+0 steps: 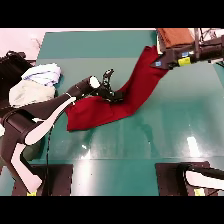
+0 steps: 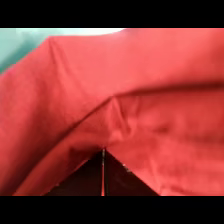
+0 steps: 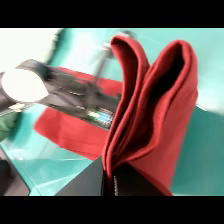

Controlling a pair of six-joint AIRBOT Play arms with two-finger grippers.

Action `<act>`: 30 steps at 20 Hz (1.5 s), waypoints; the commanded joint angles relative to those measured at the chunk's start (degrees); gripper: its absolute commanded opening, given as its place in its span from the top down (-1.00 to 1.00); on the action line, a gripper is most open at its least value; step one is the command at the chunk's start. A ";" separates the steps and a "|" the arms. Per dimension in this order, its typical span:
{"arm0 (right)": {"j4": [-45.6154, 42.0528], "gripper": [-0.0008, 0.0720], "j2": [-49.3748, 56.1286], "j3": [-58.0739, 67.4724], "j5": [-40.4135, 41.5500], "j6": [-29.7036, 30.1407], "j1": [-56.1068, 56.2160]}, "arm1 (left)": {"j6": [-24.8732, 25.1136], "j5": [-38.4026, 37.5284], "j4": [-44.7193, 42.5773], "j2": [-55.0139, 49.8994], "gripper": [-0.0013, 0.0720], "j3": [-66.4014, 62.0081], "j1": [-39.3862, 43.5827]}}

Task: Fold the shirts.

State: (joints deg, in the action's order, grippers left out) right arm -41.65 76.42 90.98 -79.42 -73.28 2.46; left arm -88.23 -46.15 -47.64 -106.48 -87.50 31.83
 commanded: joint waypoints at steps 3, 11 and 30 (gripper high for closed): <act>0.15 0.94 -0.04 2.34 4.22 -3.37 9.84 | 1.27 -2.91 -2.21 3.04 0.89 -3.04 -3.78; 13.33 0.92 9.05 2.25 26.36 2.14 35.01 | 1.70 -6.47 -10.27 28.76 0.89 -3.54 -26.95; 2.32 -0.66 15.56 -23.87 15.93 3.23 5.49 | 4.31 -13.88 -13.73 33.97 0.89 -2.97 -23.52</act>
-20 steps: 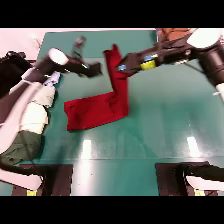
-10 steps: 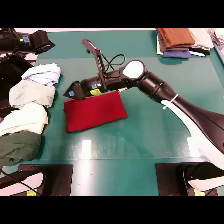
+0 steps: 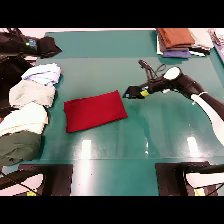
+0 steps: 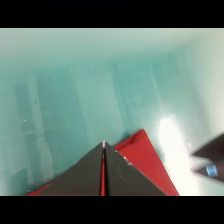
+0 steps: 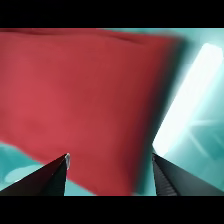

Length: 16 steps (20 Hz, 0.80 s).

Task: Fold the shirts.

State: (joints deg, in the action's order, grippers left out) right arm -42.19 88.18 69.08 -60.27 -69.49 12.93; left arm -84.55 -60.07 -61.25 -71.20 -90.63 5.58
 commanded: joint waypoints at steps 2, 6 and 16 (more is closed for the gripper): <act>6.80 -0.66 8.72 0.55 -4.90 -0.55 -3.52 | 0.59 -0.17 0.04 -2.58 0.89 0.22 4.28; 8.26 -0.58 17.62 8.66 -5.49 -0.87 4.17 | 0.61 -0.44 0.13 -3.21 0.89 0.22 6.67; 8.96 0.94 21.55 21.88 -3.02 0.37 10.86 | 0.59 -0.81 -1.88 -3.21 0.89 0.22 12.35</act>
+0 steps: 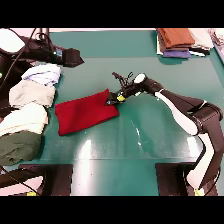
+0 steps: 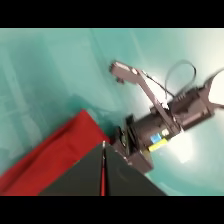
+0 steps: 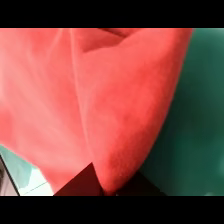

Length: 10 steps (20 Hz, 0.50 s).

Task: Fold the shirts.

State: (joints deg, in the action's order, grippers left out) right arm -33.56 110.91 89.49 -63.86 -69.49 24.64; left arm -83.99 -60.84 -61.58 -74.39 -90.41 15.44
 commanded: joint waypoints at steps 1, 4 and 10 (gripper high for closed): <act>0.24 0.94 -3.30 -0.17 1.33 0.37 -2.97 | 0.02 -0.04 -1.81 -0.02 0.89 0.00 3.58; -7.23 0.94 -12.61 -7.43 3.15 -0.02 -12.61 | 0.02 -0.17 -1.90 0.00 0.89 0.00 5.40; -23.04 0.94 -31.95 -19.17 5.81 -4.20 -42.47 | -0.74 0.35 -1.88 -0.02 0.89 0.00 5.51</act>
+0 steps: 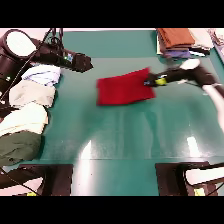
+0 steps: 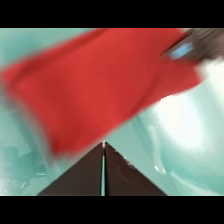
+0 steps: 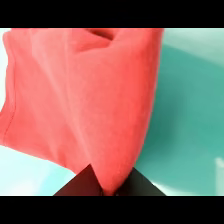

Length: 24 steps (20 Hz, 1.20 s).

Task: Fold the shirts.

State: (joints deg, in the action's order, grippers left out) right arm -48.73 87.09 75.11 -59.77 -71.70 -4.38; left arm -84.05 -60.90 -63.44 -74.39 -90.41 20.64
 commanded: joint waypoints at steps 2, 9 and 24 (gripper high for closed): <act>-8.39 0.94 -12.20 -6.93 2.05 -2.01 -24.70 | -1.25 0.87 -0.02 -0.02 0.89 0.00 0.31; -8.50 0.94 -20.74 -17.14 6.14 -3.63 -50.21 | -1.66 1.92 0.02 -0.02 0.89 -0.02 0.31; -34.73 -0.38 -27.82 -19.12 -4.26 -9.44 -41.64 | -1.40 1.70 0.00 -0.02 0.89 0.00 0.31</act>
State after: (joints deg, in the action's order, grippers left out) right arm -73.14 60.58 51.86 -60.12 -78.06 -46.74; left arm -85.60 -59.16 -63.42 -74.39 -90.41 20.97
